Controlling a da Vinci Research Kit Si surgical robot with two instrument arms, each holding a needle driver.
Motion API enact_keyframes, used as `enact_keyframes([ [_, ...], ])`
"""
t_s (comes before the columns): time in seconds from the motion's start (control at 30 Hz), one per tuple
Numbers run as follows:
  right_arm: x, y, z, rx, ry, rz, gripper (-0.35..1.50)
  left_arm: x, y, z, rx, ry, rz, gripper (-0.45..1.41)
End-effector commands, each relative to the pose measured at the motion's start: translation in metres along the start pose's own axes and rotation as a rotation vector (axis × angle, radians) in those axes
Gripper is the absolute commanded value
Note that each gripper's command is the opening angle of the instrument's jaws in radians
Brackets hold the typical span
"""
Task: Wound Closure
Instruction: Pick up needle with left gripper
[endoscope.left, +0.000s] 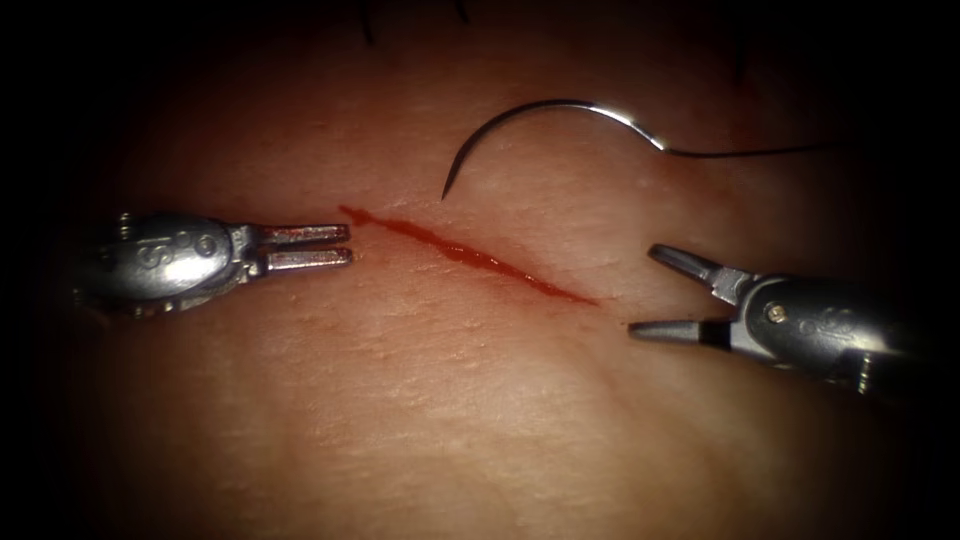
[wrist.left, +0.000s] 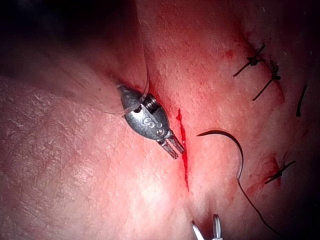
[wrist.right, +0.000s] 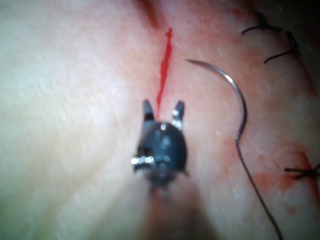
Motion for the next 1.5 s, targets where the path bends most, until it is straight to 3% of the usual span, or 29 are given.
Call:
enact_keyframes([
  [0.03,-0.0001,-0.0002,0.0009,0.001,0.002,0.001,0.43,-0.0006,0.0006,0.0007,0.0,0.0,-0.002,0.08],
  [0.4,0.0,-0.0011,0.0007,0.002,0.001,-0.026,0.43,-0.0009,0.0012,0.0016,0.014,-0.005,0.002,0.05],
  [0.5,0.0,-0.0011,0.0007,-0.003,0.006,-0.037,0.43,-0.0008,0.0012,0.002,0.018,-0.006,0.001,0.12],
  [0.53,0.0,-0.0011,0.0007,-0.022,-0.005,-0.054,0.41,-0.0007,0.0012,0.0022,0.058,-0.026,0.005,0.22],
  [0.63,0.0,-0.001,0.0007,-0.031,-0.004,-0.052,0.41,-0.0005,0.0008,0.003,0.139,-0.069,-0.021,0.27],
  [0.9,0.0001,-0.0011,0.0012,-0.045,-0.002,-0.047,0.41,0.0001,-0.0029,0.0064,0.266,-0.113,-0.154,0.37],
  [1.17,0.0003,-0.0015,0.001,-0.039,-0.018,-0.048,0.39,0.001,-0.0057,0.011,0.318,-0.258,-0.244,0.57],
  [1.33,0.0003,-0.0015,0.001,-0.034,-0.022,-0.049,0.39,0.0009,-0.0073,0.0103,0.376,-0.335,-0.257,0.55],
  [1.5,0.0003,-0.0016,0.0011,-0.032,-0.028,-0.05,0.39,0.0003,-0.0089,0.0101,0.379,-0.487,-0.271,0.5],
])
